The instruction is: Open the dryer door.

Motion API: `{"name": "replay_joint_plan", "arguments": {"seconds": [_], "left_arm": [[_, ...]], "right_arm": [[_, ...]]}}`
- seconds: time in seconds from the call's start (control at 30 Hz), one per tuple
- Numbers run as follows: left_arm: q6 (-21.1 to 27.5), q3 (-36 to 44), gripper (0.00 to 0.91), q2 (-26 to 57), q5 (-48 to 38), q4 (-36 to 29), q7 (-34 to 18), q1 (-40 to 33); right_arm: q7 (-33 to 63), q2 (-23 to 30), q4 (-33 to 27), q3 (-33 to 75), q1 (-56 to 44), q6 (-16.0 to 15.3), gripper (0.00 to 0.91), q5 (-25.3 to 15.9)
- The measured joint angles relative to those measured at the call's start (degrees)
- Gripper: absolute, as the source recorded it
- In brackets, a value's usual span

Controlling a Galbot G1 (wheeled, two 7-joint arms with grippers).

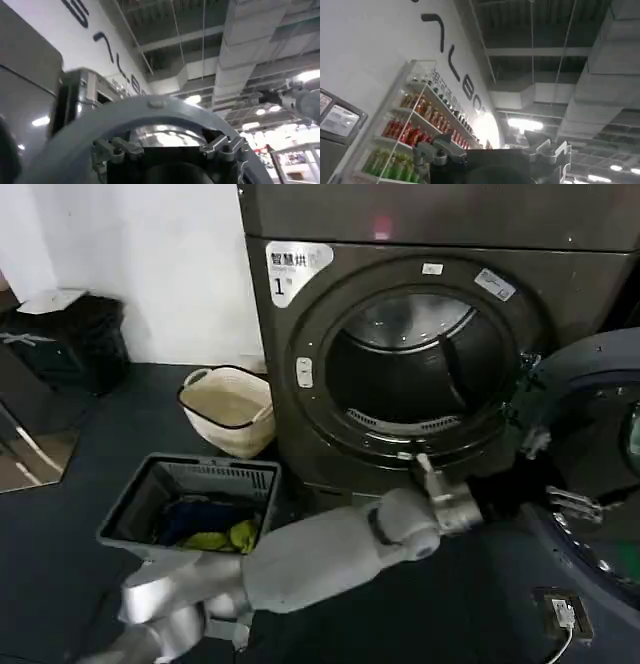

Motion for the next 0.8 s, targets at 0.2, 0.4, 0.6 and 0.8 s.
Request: {"name": "replay_joint_plan", "arguments": {"seconds": [0.2, 0.4, 0.6, 0.8], "left_arm": [[-0.51, 0.12, 0.907, 3.81, -0.15, -2.10, -0.05, -0.29], [-0.22, 1.13, 0.907, 9.35, -0.71, -5.56, -0.26, -1.20], [1.44, 2.56, 0.907, 17.10, -1.02, -8.93, -0.34, -2.68], [4.47, 4.56, 0.907, 25.42, 0.89, -9.36, 1.29, -5.27]], "right_arm": [[-0.36, -0.37, -0.34, -0.04, 0.30, 0.33, 0.907, -0.96], [-1.27, -0.80, -0.41, -0.55, 0.91, 0.39, 0.907, -3.31], [-1.94, -1.57, -0.60, 0.20, 0.99, 1.14, 0.907, -6.06], [-1.78, -1.50, 0.99, 0.35, 1.59, 0.63, 0.907, -5.76]]}}
